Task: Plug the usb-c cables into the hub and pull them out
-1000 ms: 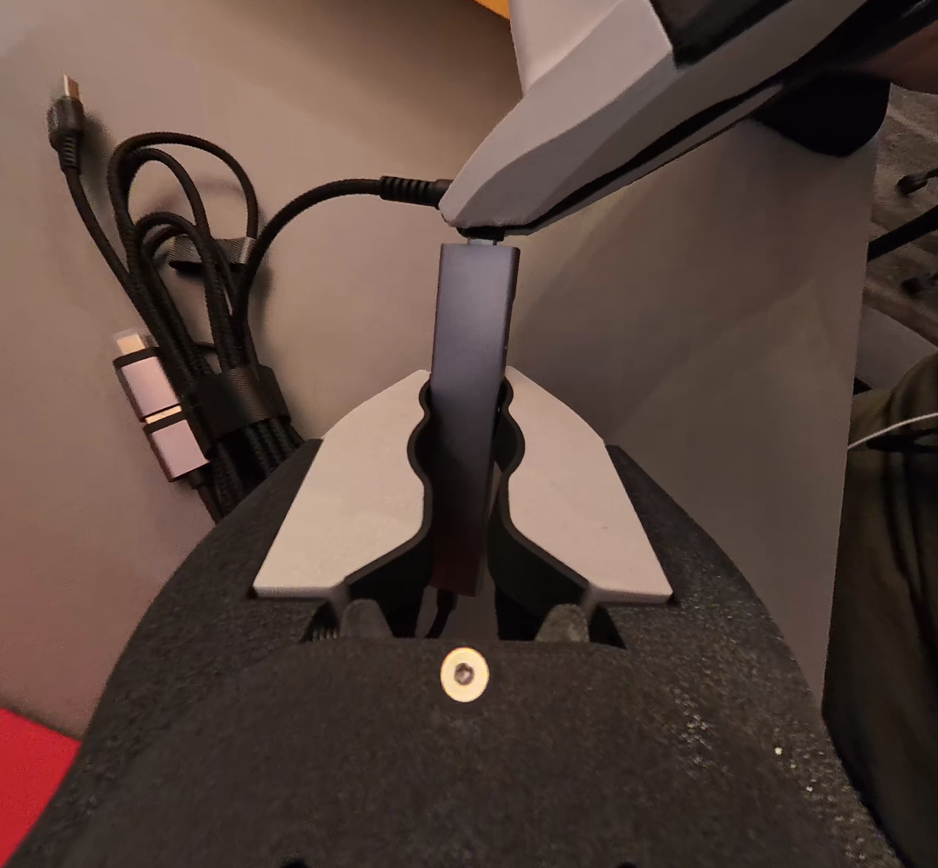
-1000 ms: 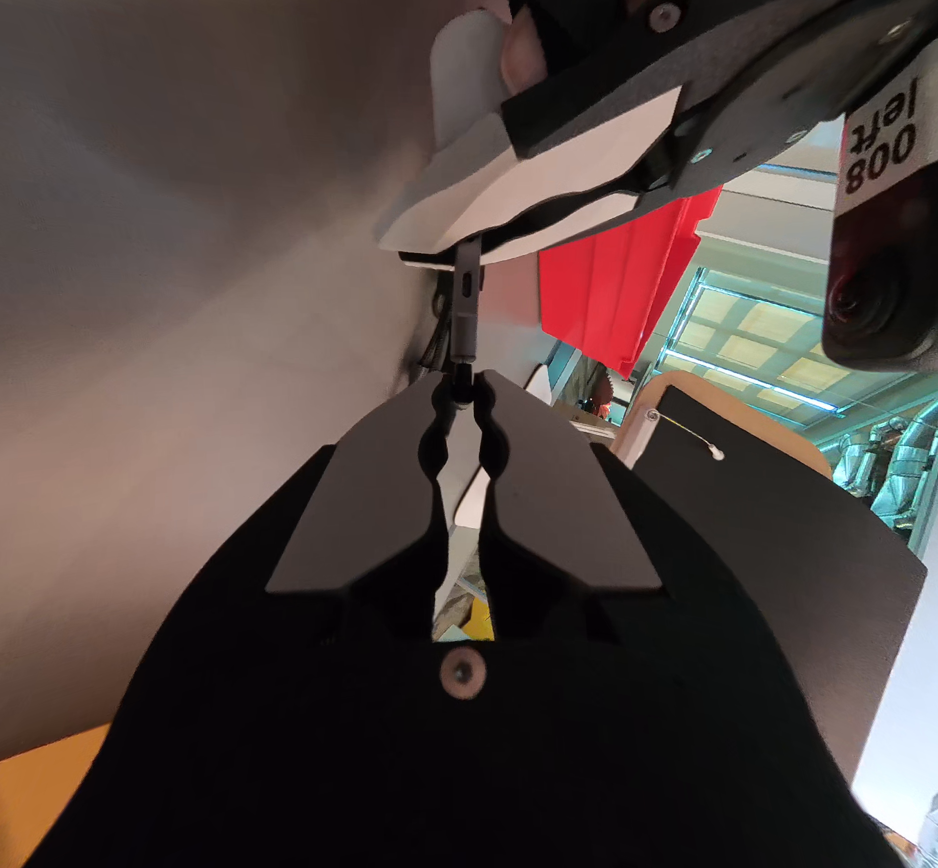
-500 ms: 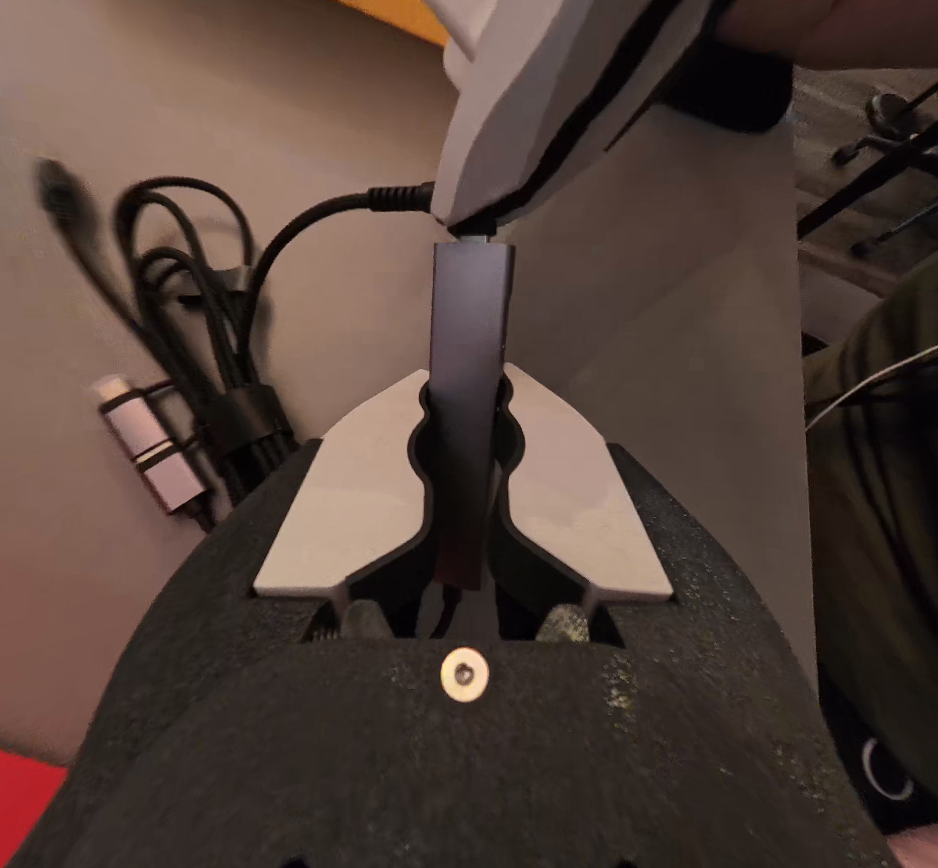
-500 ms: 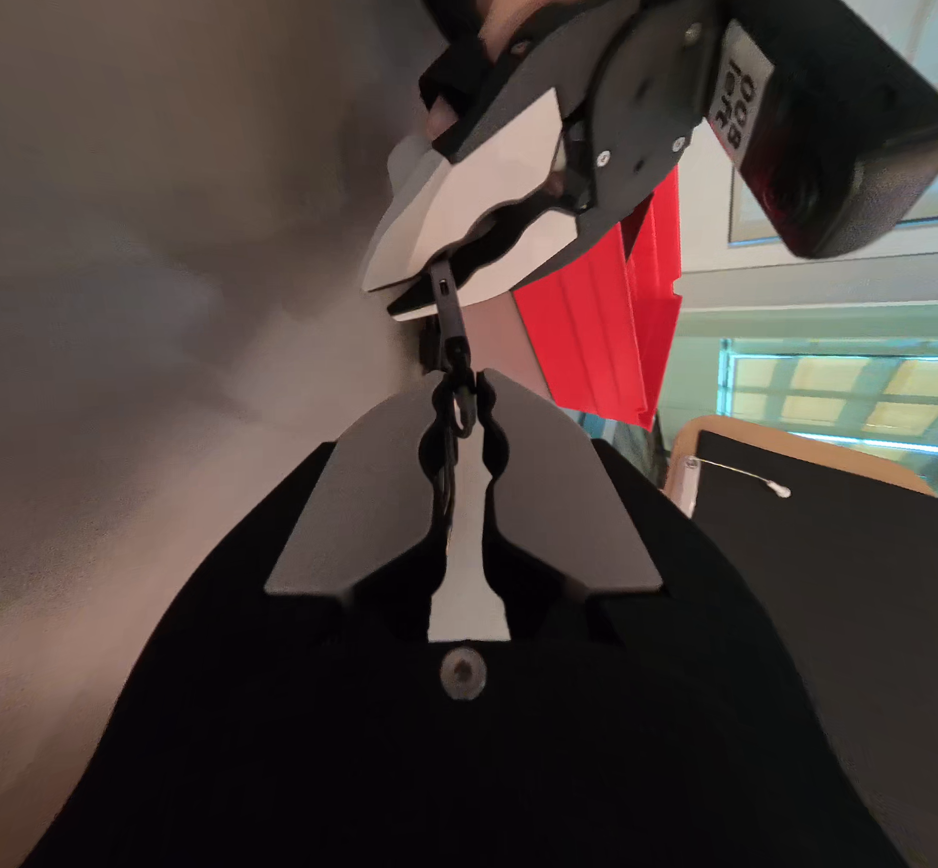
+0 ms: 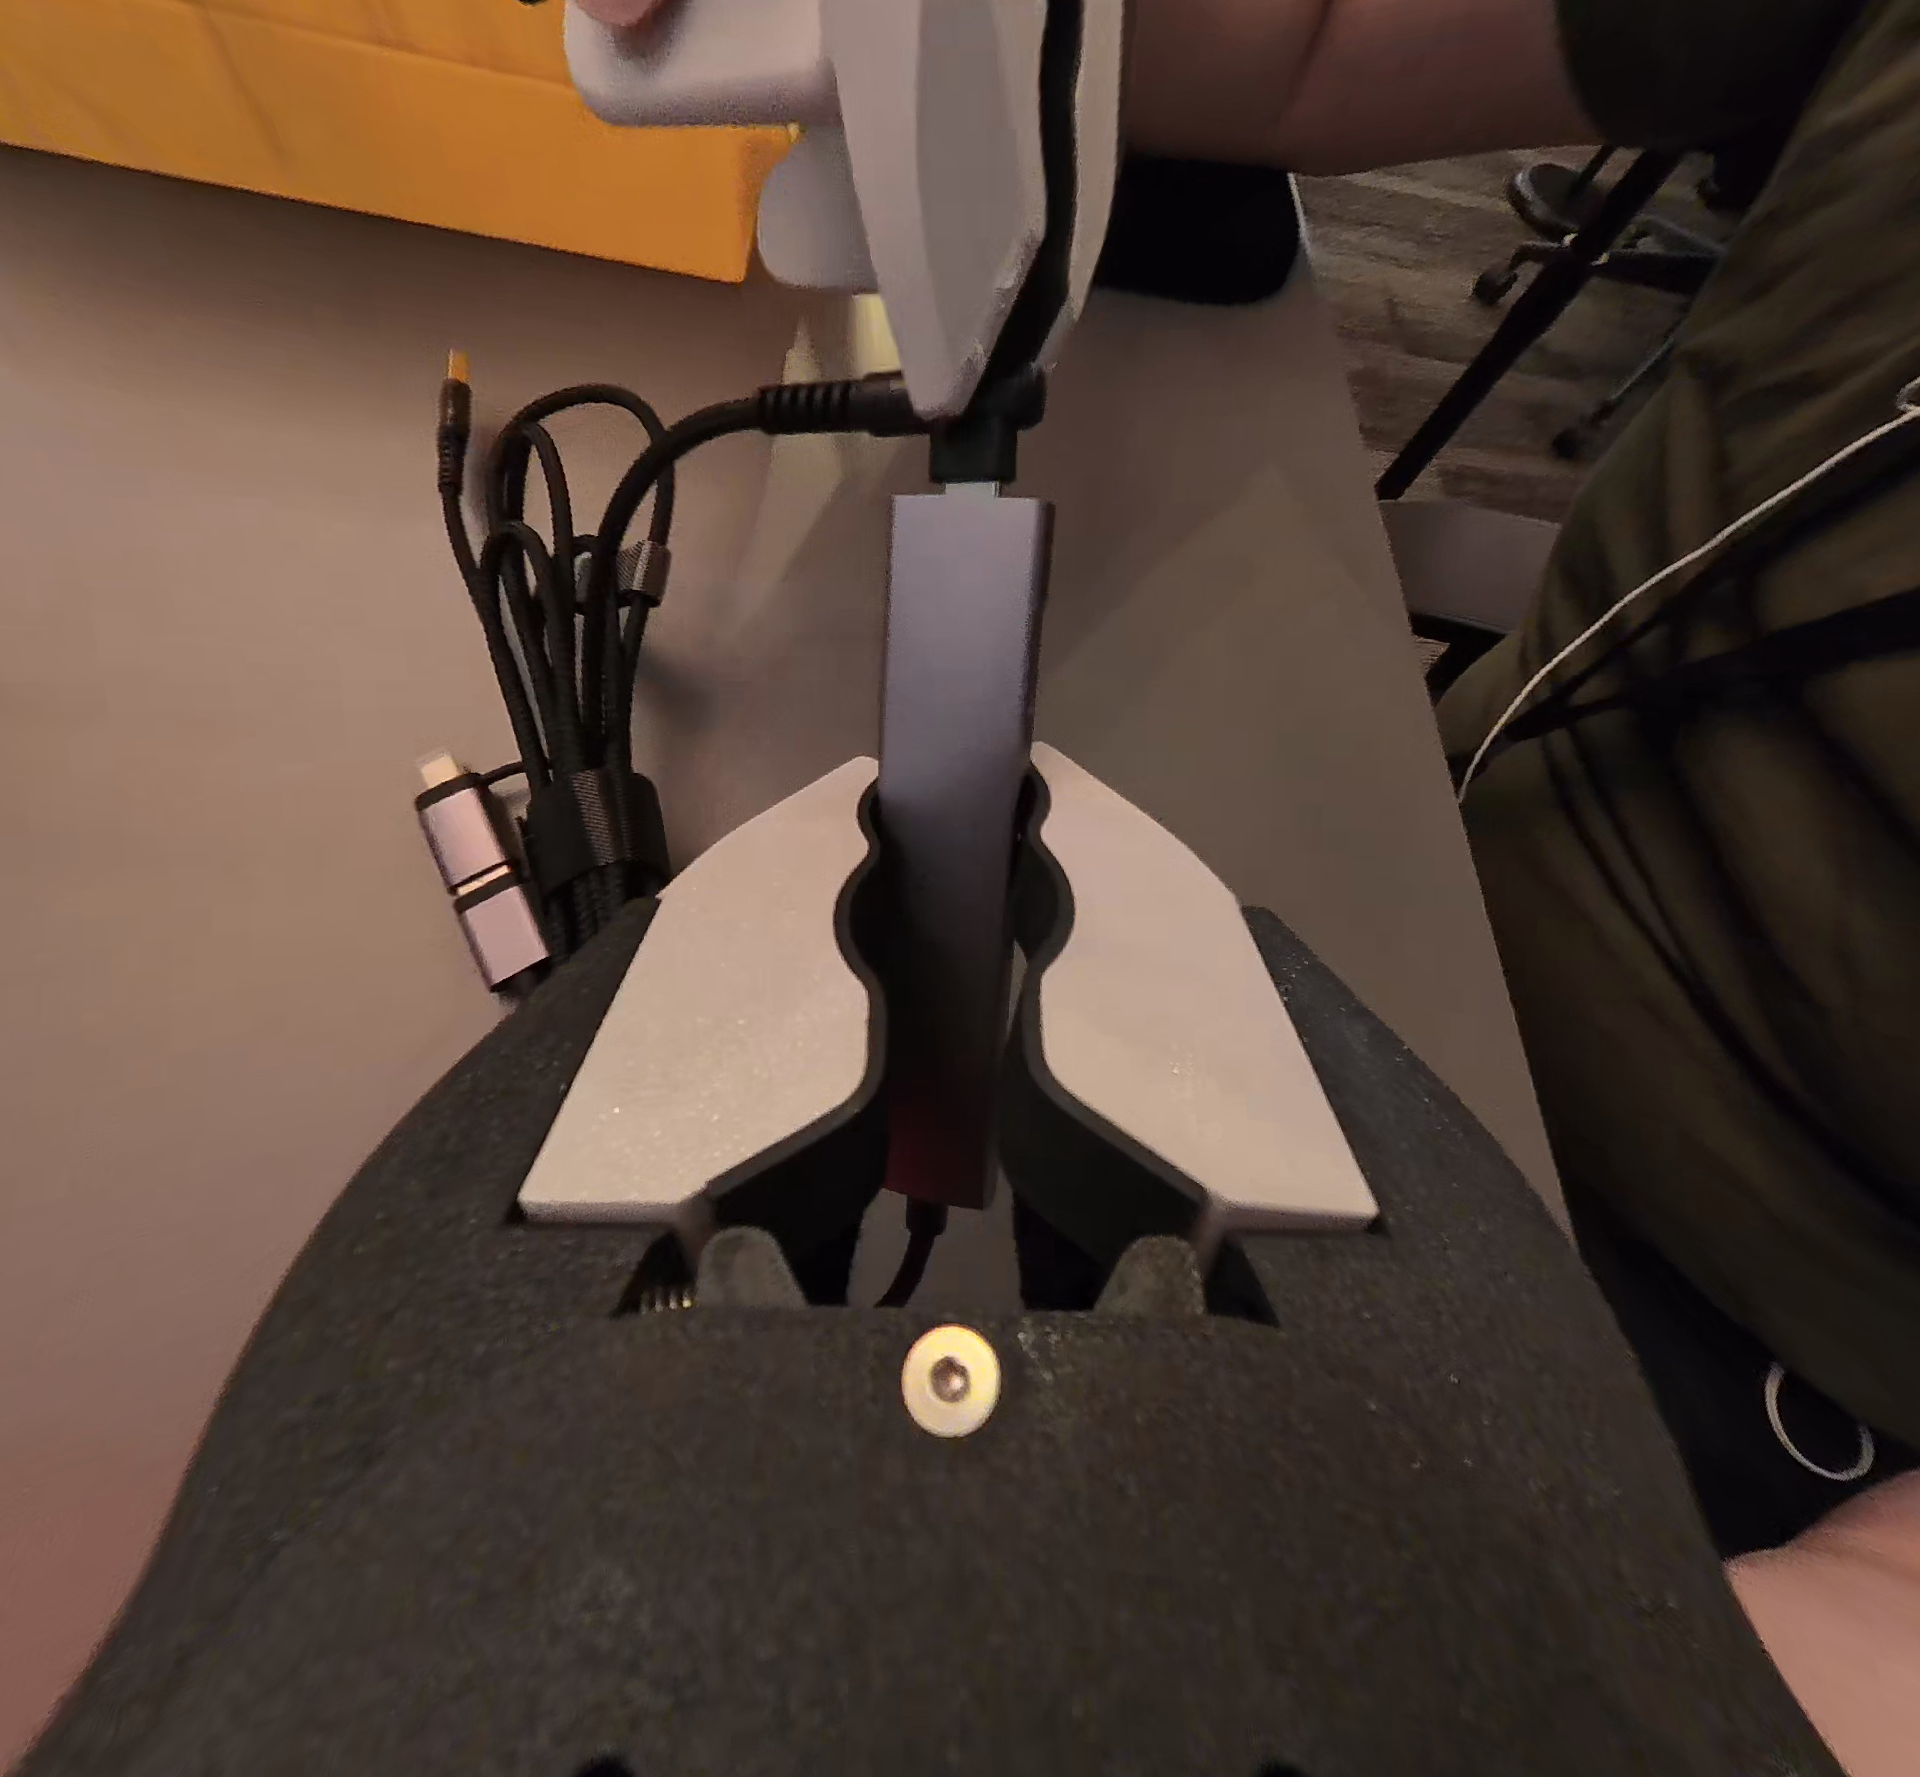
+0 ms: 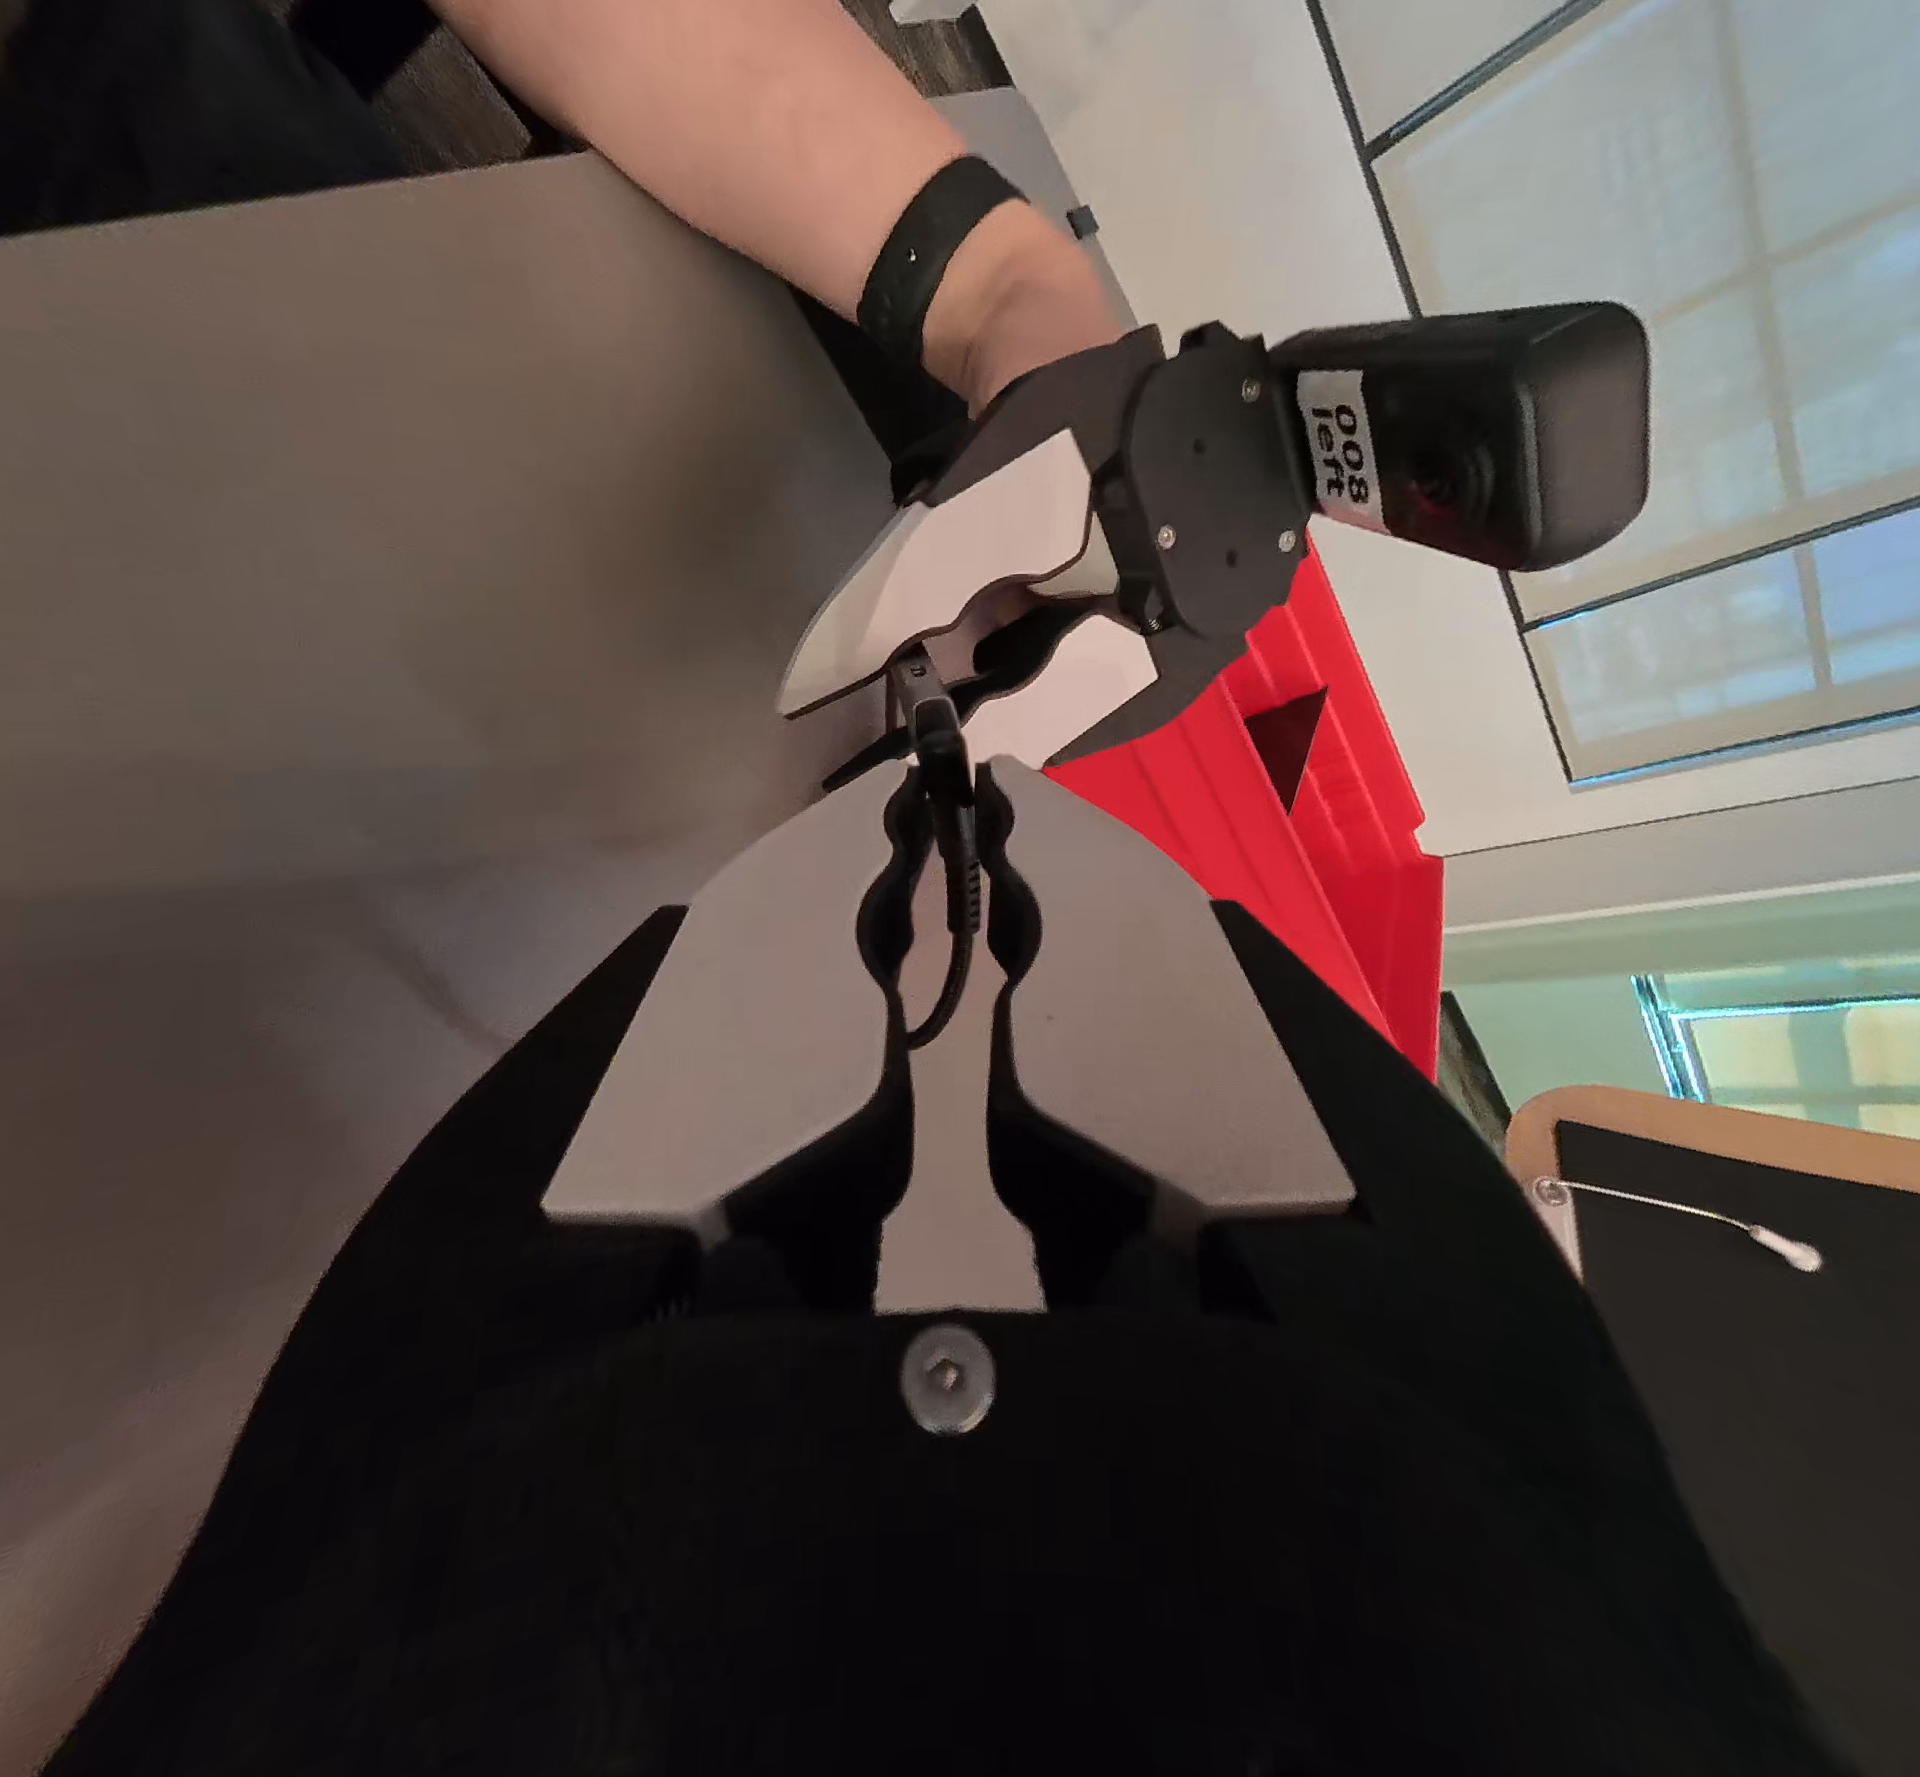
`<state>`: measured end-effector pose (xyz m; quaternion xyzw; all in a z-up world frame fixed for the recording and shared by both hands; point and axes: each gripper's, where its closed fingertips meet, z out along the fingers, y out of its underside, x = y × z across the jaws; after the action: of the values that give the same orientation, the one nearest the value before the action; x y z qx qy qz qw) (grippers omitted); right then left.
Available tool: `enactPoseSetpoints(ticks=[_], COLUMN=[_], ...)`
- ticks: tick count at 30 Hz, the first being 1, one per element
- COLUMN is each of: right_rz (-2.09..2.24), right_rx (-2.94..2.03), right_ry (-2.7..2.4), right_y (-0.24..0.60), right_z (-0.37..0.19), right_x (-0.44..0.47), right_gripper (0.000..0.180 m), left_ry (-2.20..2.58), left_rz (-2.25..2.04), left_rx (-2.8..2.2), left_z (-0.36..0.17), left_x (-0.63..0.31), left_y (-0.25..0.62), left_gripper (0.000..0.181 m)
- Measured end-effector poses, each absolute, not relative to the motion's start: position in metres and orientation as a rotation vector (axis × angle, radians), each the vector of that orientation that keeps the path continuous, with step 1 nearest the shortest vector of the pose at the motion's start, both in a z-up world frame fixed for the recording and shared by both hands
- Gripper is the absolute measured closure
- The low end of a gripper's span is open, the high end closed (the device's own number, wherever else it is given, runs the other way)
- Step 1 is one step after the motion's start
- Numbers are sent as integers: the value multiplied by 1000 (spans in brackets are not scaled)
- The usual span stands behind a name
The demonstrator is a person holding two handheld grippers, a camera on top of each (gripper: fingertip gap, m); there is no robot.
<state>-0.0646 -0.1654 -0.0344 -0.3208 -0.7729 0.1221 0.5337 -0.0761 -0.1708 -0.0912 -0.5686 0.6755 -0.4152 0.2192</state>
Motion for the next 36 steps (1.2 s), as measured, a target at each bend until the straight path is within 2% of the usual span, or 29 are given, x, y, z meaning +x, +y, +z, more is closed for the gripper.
enactPoseSetpoints(ticks=[11,36], right_rz=[197,-186], right_rx=[-755,-934], right_ry=[-1951,-2099], right_y=[-175,-154], right_z=[-35,-72], right_x=[-63,-69], right_gripper=[170,172], left_ry=[1909,1931], left_rz=[-1312,-1143], left_rx=[-1601,-1839], left_z=[-87,-121], left_x=[-77,-84], left_y=[-186,-169], left_gripper=[161,161])
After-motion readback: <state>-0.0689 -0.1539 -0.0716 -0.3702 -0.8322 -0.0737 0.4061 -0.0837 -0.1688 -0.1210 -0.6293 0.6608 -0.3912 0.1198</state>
